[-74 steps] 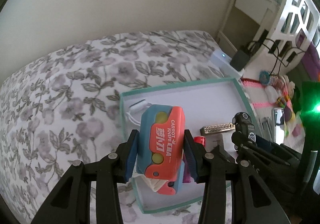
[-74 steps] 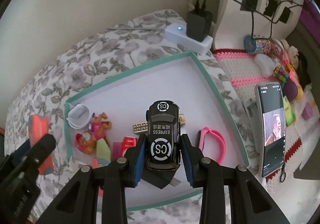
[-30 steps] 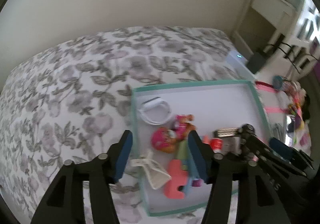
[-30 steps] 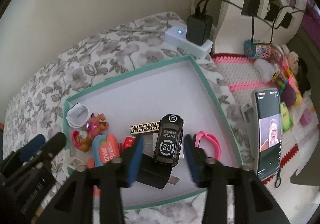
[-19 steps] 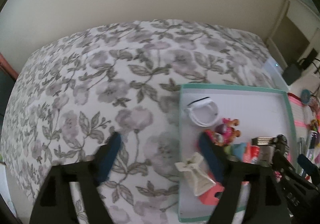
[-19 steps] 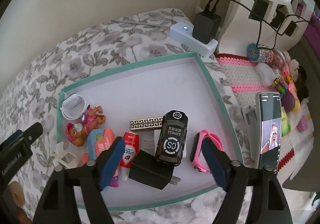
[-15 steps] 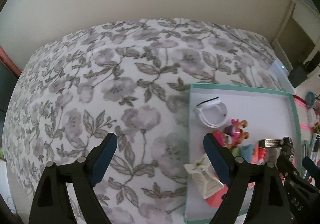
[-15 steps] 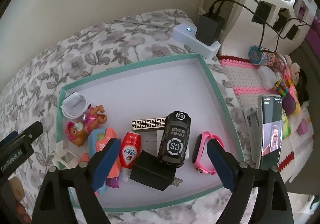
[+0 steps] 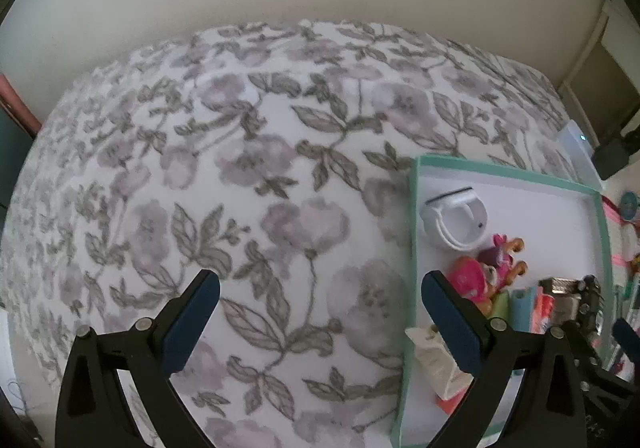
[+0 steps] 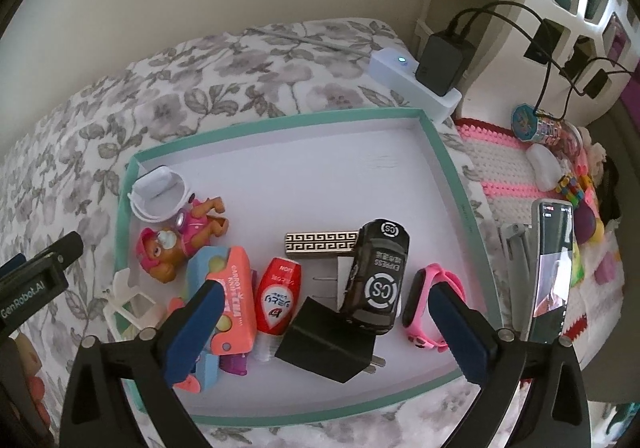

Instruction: Organize rigid objects

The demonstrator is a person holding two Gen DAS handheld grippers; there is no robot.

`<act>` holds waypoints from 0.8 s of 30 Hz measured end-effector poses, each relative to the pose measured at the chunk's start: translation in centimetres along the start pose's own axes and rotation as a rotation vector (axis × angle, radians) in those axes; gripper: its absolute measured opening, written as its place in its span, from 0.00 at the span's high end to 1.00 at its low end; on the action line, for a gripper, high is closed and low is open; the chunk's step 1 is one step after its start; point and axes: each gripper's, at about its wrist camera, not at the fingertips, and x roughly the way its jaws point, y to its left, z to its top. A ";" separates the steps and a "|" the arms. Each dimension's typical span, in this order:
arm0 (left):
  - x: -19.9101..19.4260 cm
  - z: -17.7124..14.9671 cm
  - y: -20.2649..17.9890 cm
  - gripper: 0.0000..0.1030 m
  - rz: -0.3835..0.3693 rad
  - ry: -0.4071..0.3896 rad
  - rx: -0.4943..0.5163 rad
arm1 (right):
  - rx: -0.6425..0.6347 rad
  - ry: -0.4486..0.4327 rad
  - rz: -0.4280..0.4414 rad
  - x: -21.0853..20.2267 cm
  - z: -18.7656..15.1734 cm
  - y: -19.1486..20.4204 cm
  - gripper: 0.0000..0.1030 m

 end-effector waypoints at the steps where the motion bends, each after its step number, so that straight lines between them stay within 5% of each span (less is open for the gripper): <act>1: 0.0 -0.1 0.1 0.02 0.000 0.002 -0.001 | -0.004 0.001 0.001 0.0 0.0 0.2 0.00; 8: -1.0 -0.8 0.8 0.02 -0.014 -0.021 -0.019 | -0.025 0.001 0.012 -0.4 -0.6 1.2 0.00; 24: -5.1 -3.8 4.4 0.02 0.088 -0.104 -0.040 | -0.031 -0.023 0.040 -2.5 -3.9 2.2 0.00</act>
